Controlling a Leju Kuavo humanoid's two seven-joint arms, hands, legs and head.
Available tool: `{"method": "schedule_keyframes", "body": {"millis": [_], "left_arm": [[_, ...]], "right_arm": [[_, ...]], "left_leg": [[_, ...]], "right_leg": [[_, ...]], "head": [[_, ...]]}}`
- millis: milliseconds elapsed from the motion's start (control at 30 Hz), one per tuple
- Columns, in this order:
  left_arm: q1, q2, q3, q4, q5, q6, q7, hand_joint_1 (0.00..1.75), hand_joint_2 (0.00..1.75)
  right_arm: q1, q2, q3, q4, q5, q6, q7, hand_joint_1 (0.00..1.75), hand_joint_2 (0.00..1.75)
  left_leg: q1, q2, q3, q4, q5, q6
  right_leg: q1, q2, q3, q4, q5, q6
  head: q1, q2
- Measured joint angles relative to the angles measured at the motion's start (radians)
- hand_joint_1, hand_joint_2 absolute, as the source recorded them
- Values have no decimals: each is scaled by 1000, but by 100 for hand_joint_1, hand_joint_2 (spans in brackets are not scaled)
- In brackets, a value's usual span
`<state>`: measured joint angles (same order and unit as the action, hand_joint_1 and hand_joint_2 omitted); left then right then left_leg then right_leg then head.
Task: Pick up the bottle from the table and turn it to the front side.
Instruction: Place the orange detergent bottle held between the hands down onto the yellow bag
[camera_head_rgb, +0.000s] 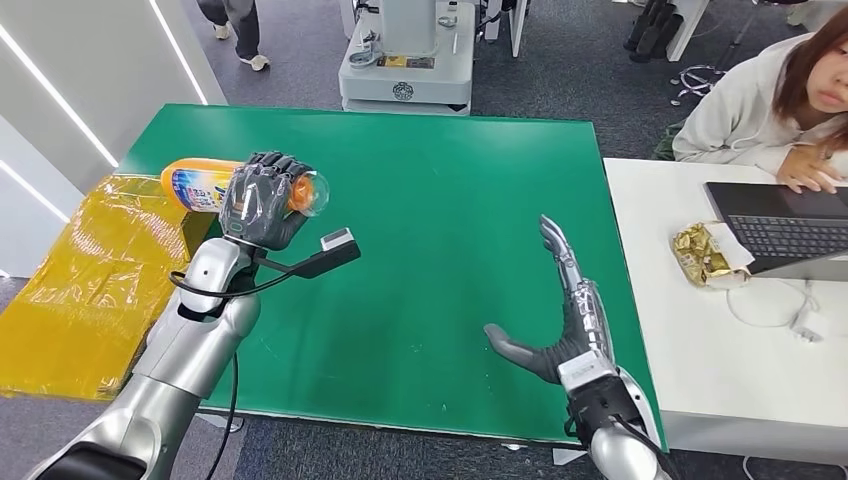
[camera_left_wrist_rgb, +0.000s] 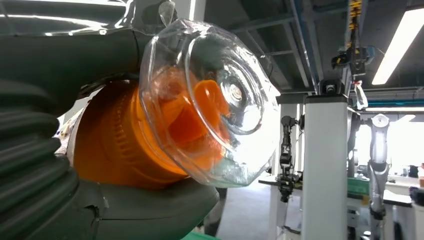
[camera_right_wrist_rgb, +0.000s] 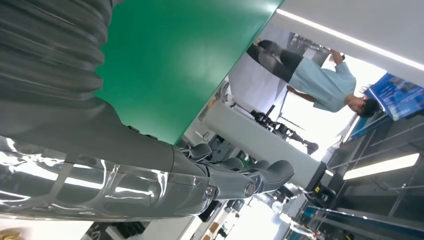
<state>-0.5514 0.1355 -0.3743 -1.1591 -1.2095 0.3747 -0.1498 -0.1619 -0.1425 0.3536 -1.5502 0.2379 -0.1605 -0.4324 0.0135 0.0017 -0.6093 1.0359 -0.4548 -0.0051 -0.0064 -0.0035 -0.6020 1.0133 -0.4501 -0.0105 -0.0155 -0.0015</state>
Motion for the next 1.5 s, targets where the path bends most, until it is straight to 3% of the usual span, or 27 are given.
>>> {"method": "schedule_keyframes", "body": {"millis": [400, 767, 1067, 1500], "left_arm": [[-18, 42, -7, 145, -278, -77, 171, 175, 175], [27, 93, -8, 284, -298, -170, 352, 175, 175], [37, 113, -7, 376, -298, -186, 356, 175, 175], [-15, 112, -5, 559, -298, -144, 264, 175, 175]], "right_arm": [[145, -17, -74, -130, 50, -9, 1, 0, 175], [184, -9, -117, -151, 86, -7, 5, 0, 175], [213, 10, -141, -177, 111, 2, 14, 0, 175], [195, 34, -145, -177, 139, 42, 21, 0, 175]], "left_leg": [[0, 1, 0, -1, 0, 0], [0, 1, 0, -1, 0, 0], [0, 1, 0, -1, 0, 0], [0, 1, 0, -1, 0, 0]], "right_leg": [[0, 1, 0, 0, 0, 0], [0, 1, 0, 0, 0, 0], [0, 1, 0, 0, 0, 0], [0, 1, 0, 0, 0, 0]], "head": [[0, 0], [0, 0], [0, 0], [0, 0]]}}
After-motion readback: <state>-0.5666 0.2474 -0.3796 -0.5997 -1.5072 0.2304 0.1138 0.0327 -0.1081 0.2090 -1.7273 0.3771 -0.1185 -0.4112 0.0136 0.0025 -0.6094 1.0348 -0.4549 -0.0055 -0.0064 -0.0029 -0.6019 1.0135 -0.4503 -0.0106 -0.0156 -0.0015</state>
